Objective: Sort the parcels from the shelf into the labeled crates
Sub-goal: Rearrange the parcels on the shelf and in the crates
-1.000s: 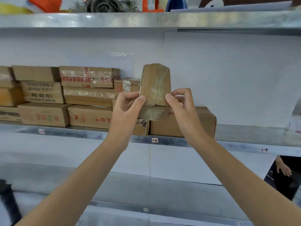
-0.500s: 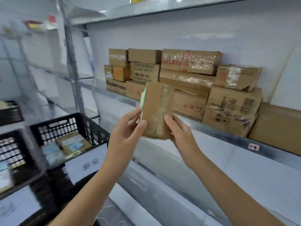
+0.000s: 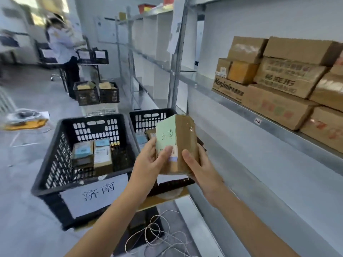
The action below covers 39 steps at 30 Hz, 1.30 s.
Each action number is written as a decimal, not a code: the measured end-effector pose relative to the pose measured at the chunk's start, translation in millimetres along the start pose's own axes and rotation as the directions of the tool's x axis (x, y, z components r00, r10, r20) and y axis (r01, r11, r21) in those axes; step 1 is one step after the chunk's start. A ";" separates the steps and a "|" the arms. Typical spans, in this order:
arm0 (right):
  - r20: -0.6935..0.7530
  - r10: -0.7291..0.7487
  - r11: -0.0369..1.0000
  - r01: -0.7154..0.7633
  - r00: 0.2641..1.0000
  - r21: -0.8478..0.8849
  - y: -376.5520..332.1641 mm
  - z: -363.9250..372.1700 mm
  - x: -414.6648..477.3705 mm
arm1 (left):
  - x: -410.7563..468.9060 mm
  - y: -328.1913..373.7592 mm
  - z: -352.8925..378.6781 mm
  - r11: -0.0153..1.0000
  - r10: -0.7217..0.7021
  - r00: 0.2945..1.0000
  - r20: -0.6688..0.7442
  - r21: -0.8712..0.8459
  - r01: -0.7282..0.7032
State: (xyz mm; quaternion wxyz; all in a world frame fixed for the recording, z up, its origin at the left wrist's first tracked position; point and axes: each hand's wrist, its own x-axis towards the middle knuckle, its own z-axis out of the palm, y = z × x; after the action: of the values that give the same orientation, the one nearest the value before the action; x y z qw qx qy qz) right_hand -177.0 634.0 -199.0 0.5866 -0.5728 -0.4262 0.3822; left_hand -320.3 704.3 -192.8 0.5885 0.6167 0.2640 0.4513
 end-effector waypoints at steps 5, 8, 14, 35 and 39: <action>0.066 -0.011 0.998 0.015 0.998 -0.055 14.8 38.9 39.9 | 19.8 -10.1 -55.7 1.000 -0.027 0.994 -0.102 -0.009 0.026; 0.083 -0.033 0.990 0.044 0.996 -0.134 22.5 67.0 66.2 | 29.8 -16.7 -87.3 0.999 -0.028 0.988 -0.153 -0.040 0.022; 0.143 0.040 0.995 -0.026 0.989 -0.096 27.3 120.6 107.4 | 50.0 -31.6 -144.7 1.000 -0.005 0.974 -0.226 -0.028 -0.002; 0.188 0.215 0.972 -0.192 0.958 -0.133 65.6 194.9 214.4 | 104.8 -88.9 -242.3 0.990 -0.125 0.963 -0.240 0.038 0.138; 0.192 0.235 0.970 -0.220 0.953 -0.100 70.2 185.2 242.3 | 135.3 -92.8 -238.0 0.986 -0.130 0.960 -0.246 0.067 0.151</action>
State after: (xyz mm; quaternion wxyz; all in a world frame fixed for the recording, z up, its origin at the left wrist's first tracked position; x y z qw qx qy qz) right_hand -264.4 928.7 -257.6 0.4697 -0.5986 -0.4293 0.4866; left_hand -446.2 951.9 -272.9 0.5558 0.5615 0.3958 0.4681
